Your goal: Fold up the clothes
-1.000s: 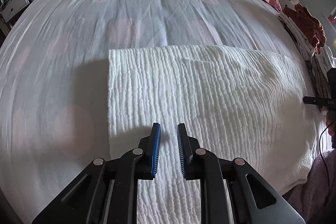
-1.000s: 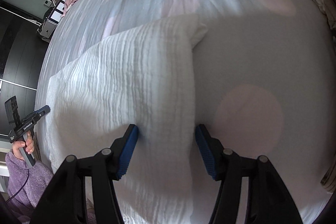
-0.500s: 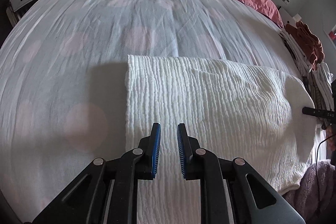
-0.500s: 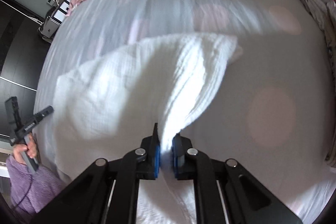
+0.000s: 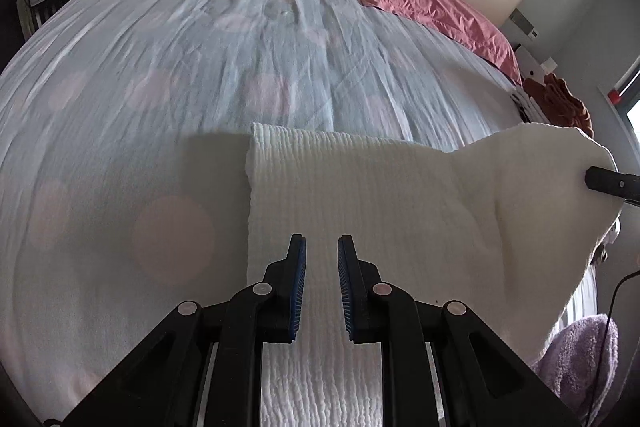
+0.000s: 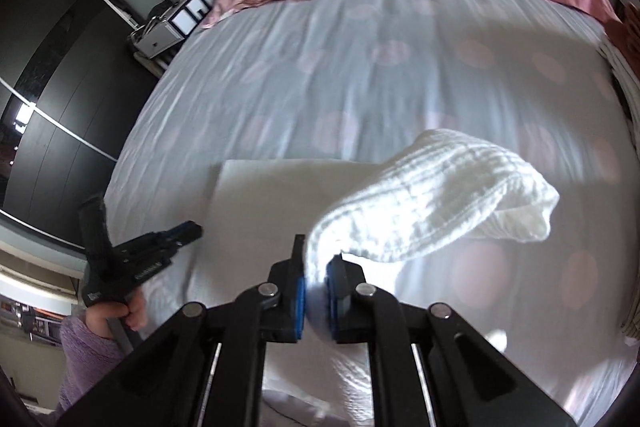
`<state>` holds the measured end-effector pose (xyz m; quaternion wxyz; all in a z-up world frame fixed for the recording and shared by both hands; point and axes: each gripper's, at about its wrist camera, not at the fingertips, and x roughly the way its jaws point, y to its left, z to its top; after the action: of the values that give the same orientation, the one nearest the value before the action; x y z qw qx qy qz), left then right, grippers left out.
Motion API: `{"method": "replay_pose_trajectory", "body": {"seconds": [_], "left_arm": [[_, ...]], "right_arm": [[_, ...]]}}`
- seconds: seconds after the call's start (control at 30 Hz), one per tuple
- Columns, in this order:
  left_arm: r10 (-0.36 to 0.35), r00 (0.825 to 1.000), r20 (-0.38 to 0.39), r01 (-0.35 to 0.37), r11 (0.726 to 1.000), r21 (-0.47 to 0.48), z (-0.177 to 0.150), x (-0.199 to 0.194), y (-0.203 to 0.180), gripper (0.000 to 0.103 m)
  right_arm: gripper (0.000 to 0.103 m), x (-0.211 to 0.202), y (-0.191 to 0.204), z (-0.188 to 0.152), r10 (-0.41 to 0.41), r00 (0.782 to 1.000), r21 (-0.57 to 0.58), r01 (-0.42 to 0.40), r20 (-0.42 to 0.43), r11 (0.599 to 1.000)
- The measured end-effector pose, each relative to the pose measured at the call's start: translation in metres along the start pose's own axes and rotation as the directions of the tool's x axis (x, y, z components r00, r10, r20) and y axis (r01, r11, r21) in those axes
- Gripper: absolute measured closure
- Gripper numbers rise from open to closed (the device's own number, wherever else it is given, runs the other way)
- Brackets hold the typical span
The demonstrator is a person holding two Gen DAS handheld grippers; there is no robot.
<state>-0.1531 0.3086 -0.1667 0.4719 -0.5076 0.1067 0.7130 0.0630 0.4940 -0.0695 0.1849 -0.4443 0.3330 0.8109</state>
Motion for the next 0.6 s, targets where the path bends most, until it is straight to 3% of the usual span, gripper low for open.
{"method": "replay_pose_trajectory", "body": {"seconds": [0.2,0.37,0.6], "left_arm": [[-0.056,0.998,-0.006,0.056,0.996,-0.068,0.002,-0.005,0.019,0.085],[-0.032,0.999,-0.014,0.03,0.992,-0.126,0.003,-0.004,0.037,0.085],[0.019,0.999,-0.042,-0.026,0.981,-0.19,0.002,0.006,0.061,0.085]], "right_arm": [[0.095,0.043,0.068,0.007,0.069,0.996,-0.073,-0.072,-0.048,0.995],[0.095,0.095,0.115,-0.001,0.09,0.989,-0.137,-0.106,-0.114,0.985],[0.095,0.166,0.128,-0.016,0.057,0.978,-0.138,-0.086,-0.2,0.987]]}}
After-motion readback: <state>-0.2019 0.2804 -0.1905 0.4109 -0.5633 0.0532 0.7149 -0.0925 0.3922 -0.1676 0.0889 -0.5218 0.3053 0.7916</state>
